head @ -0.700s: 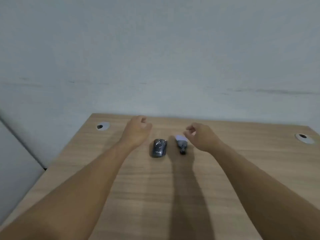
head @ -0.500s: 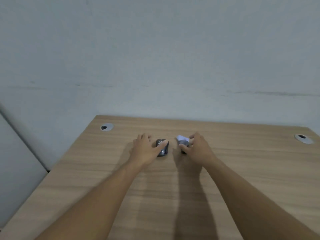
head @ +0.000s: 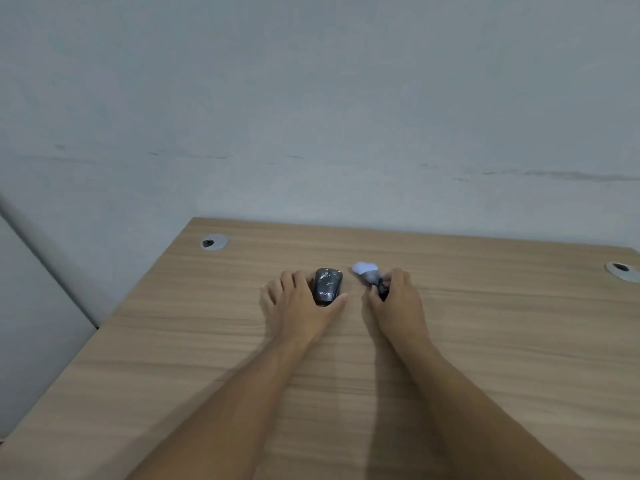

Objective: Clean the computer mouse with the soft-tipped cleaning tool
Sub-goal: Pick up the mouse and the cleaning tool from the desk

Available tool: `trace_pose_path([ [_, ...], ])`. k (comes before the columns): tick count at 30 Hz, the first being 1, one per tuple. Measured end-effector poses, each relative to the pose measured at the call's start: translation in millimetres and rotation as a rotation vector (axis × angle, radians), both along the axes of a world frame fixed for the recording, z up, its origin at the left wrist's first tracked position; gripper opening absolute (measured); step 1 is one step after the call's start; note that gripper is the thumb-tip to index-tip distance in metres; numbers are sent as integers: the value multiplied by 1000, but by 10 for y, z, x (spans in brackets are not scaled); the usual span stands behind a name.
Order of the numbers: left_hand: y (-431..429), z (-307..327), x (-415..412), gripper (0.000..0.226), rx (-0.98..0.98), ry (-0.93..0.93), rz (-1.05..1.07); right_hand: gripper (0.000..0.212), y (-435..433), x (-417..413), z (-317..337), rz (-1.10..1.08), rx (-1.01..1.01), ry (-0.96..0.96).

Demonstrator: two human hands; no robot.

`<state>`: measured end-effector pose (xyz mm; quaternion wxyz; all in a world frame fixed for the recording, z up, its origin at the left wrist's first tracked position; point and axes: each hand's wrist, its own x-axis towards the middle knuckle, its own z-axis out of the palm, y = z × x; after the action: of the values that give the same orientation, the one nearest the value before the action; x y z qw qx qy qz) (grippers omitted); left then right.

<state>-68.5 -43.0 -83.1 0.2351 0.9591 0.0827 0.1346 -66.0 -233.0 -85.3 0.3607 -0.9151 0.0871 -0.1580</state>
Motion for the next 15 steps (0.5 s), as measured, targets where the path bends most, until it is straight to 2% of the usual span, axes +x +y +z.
trace_pose_path([
  [5, 13, 7, 7, 68, 9, -50, 4, 21, -6, 5, -32, -13, 7, -22],
  [9, 74, 0, 77, 73, -25, -42, -25, 13, -32, 14, -28, 1, 59, -50],
  [15, 144, -68, 165, 66, -31, -81, -62, 19, -65, -37, 20, 22, 240, -83],
])
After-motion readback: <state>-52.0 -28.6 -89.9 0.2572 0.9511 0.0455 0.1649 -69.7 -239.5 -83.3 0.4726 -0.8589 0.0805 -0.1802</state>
